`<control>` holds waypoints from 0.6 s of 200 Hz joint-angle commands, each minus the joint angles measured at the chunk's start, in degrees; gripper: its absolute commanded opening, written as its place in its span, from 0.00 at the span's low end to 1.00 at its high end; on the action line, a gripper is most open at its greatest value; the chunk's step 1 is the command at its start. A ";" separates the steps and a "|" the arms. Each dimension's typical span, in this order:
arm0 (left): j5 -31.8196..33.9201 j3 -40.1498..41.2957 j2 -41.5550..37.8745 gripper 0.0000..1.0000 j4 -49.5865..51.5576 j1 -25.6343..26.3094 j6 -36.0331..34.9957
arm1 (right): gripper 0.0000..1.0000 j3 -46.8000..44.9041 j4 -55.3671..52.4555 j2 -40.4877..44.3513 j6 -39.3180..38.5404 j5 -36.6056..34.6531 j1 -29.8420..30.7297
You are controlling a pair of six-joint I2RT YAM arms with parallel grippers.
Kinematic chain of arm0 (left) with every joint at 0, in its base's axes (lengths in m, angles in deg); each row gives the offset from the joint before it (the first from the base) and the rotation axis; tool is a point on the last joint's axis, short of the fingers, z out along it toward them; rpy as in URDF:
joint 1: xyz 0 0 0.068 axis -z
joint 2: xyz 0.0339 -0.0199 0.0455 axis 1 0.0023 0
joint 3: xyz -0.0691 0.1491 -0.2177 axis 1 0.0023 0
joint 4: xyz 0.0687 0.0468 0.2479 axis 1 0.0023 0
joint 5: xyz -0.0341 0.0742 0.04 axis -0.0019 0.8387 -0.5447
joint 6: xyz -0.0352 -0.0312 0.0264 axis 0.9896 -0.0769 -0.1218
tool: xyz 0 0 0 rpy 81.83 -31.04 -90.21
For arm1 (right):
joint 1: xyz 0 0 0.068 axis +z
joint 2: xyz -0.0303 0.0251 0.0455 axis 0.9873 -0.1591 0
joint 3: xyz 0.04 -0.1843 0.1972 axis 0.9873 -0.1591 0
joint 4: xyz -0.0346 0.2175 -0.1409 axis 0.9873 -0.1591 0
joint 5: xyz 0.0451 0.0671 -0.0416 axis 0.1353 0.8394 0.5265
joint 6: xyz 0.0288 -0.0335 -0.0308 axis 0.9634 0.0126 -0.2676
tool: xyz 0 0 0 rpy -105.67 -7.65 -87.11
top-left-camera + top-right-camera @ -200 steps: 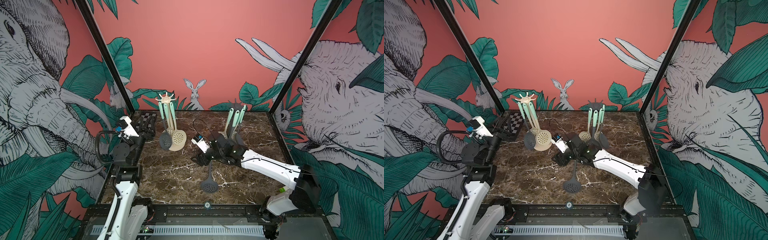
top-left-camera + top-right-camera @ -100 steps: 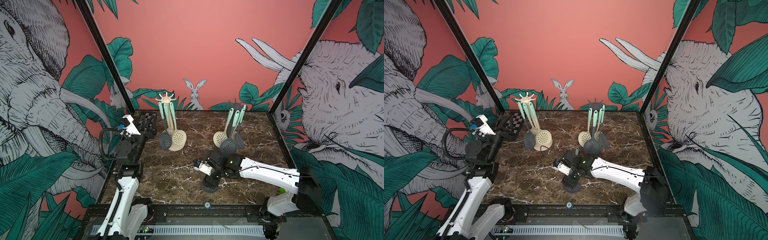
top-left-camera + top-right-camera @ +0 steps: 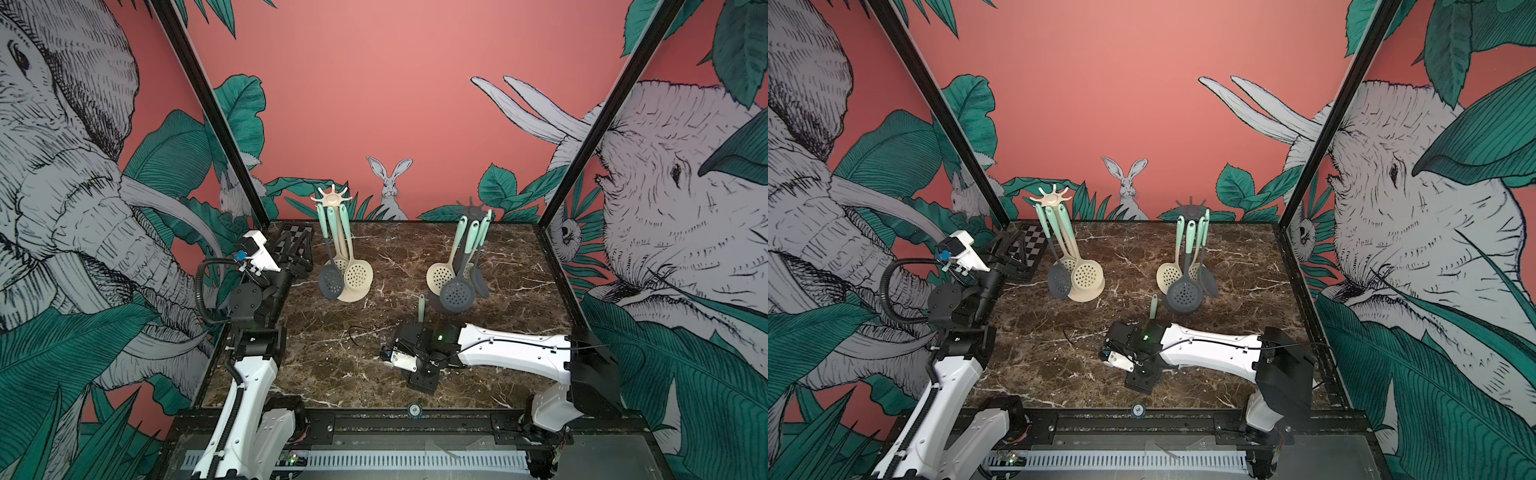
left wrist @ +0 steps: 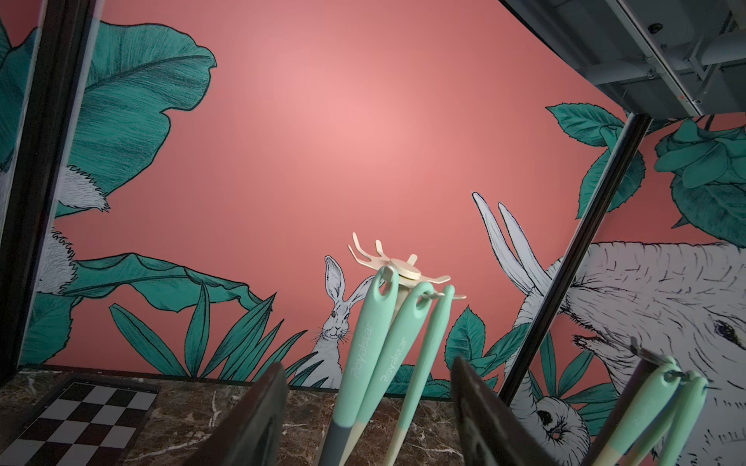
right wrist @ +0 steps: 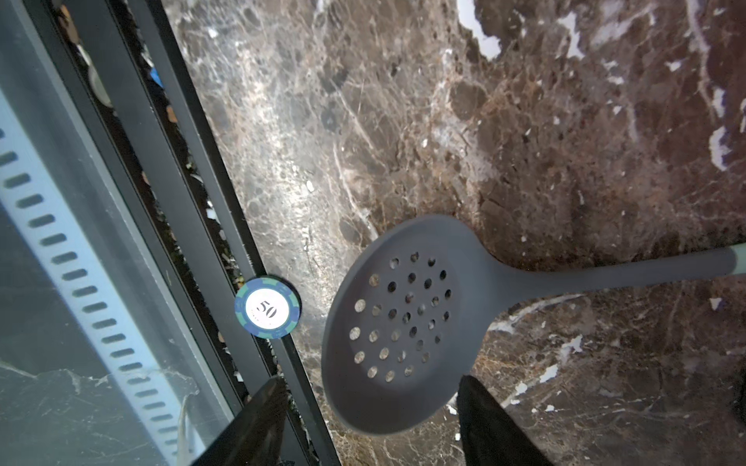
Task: Hang the skimmer on the kitchen utensil rack
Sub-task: Pick up the skimmer from the center of the board.
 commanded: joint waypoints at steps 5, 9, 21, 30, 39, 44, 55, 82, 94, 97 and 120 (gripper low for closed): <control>-0.65 0.75 -1.33 0.66 -0.48 0.16 0.76 | 0.63 -0.02 -0.93 -1.67 -0.07 -2.20 0.53; -0.73 0.76 -1.39 0.66 -0.45 0.15 0.85 | 0.62 -0.03 -0.89 -1.82 -0.11 -2.28 0.53; -0.74 0.82 -1.55 0.66 -0.35 0.11 0.92 | 0.60 -0.06 -0.85 -2.50 -0.11 -1.97 0.53; -0.74 0.76 -1.62 0.66 -0.30 0.09 0.95 | 0.60 0.04 -0.98 -3.20 -0.23 -1.54 0.57; -0.76 0.80 -1.59 0.66 -0.23 0.10 0.99 | 0.59 0.27 -1.34 -3.94 -0.49 -1.33 0.62; -0.71 0.82 -1.72 0.66 -0.24 0.08 1.02 | 0.58 0.33 -1.53 -4.30 -0.56 -1.28 0.67; -0.70 0.79 -1.69 0.66 -0.34 0.07 1.02 | 0.57 0.64 -1.93 -5.14 -0.89 -1.05 0.71; -0.68 0.69 -1.67 0.66 -0.19 0.10 0.85 | 0.53 0.73 -1.59 -6.00 -1.17 -1.45 0.79; -0.66 0.70 -1.64 0.66 -0.03 0.08 0.72 | 0.48 0.99 -1.57 -6.37 -1.18 -2.32 0.79; -0.63 0.80 -1.74 0.66 0.05 0.09 0.76 | 0.47 1.04 -1.59 -6.47 -1.25 -2.55 0.79; -0.50 1.02 -1.60 0.66 -0.08 0.08 0.69 | 0.34 1.63 -1.43 -6.75 -1.76 -3.87 0.88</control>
